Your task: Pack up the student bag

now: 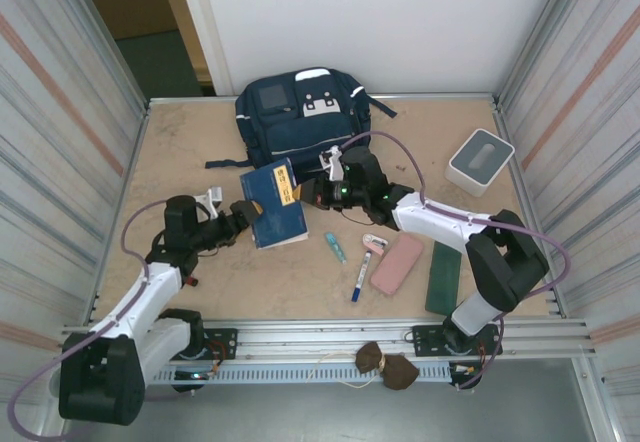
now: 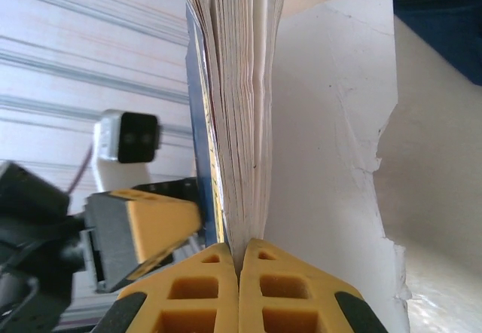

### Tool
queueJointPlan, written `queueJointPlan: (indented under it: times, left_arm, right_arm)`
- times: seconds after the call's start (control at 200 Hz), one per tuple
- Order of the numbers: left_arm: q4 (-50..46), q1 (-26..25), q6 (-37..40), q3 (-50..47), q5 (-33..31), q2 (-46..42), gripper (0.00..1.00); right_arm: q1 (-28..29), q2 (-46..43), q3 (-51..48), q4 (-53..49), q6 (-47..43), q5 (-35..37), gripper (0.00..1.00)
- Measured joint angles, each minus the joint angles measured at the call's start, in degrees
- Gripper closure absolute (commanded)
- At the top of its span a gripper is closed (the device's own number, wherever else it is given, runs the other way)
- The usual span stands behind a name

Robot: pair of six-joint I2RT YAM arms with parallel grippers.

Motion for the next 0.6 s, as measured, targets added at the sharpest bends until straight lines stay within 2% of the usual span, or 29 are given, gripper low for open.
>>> queueJointPlan:
  times: [0.24,0.321,0.376,0.451,0.601]
  left_arm:
    - [9.7,0.0,-4.3,0.0,5.7,2.6,0.84]
    - [12.0,-0.3,-4.8,0.4,6.7,2.1,0.98]
    - [12.8,-1.0,-5.4,1.3,7.2,1.6,1.0]
    - [13.3,-1.8,-5.7,3.0,7.5,1.1,1.0]
    - [16.4,-3.3,-7.3,8.2,7.8,0.4,1.0]
  right_arm:
    - [-0.7,0.0,0.0,0.8,1.6,-1.6,1.0]
    - [-1.9,0.2,0.1,-1.0,0.8,-2.6,1.0]
    - [-3.0,0.3,0.6,-2.5,-0.2,-4.0,0.87]
    - [-4.4,0.2,1.9,-4.9,-2.0,-5.9,0.6]
    - [-7.8,-2.8,2.8,-7.0,-4.5,-10.4,0.24]
